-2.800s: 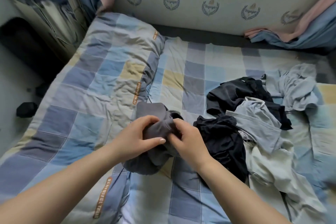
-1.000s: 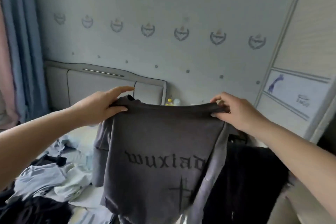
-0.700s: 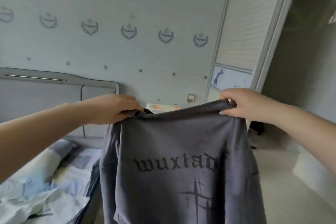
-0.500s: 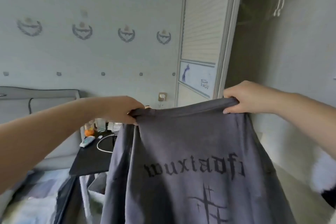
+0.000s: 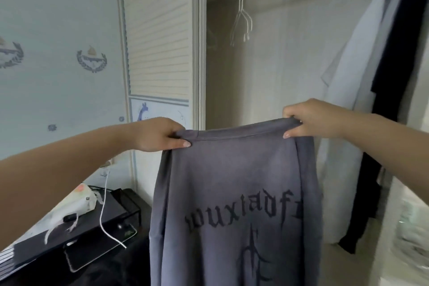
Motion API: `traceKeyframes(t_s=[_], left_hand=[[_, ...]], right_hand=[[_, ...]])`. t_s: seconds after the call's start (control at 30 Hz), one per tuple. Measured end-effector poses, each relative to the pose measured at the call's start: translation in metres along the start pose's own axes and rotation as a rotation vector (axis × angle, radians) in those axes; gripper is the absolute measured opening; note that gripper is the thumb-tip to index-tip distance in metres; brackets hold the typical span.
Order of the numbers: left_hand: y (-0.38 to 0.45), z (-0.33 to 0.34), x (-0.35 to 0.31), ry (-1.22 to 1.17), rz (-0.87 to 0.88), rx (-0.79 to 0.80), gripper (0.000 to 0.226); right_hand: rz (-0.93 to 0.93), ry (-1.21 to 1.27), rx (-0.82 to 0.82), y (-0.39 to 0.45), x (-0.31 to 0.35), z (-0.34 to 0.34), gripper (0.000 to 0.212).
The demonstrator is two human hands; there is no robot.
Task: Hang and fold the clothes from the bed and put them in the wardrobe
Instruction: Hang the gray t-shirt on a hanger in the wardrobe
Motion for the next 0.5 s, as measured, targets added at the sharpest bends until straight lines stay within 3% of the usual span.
traceKeyframes(t_s=[0.13, 0.27, 0.4, 0.5], left_hand=[[0.052, -0.006, 0.005, 0.419, 0.077, -0.128, 0.031], [0.109, -0.008, 0.003, 0.443, -0.017, -0.110, 0.025], [0.149, -0.016, -0.007, 0.221, -0.033, -0.198, 0.022], [0.178, -0.018, -0.008, -0.420, 0.080, -0.189, 0.021]], right_hand=[[0.058, -0.046, 0.029, 0.012, -0.011, -0.005, 0.037], [0.113, -0.144, 0.024, 0.030, -0.025, -0.014, 0.037], [0.185, -0.252, 0.024, 0.044, -0.053, -0.028, 0.031], [0.276, -0.330, 0.023, 0.054, -0.092, -0.034, 0.034]])
Point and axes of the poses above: each hand's wrist, its own y-axis towards the middle knuckle, its own z-axis out of the palm, x = y × z, the point moved 3 cm from there along y, towards the middle knuckle, and after that the axes turned 9 degrees about -z, right-handed, at the moved point
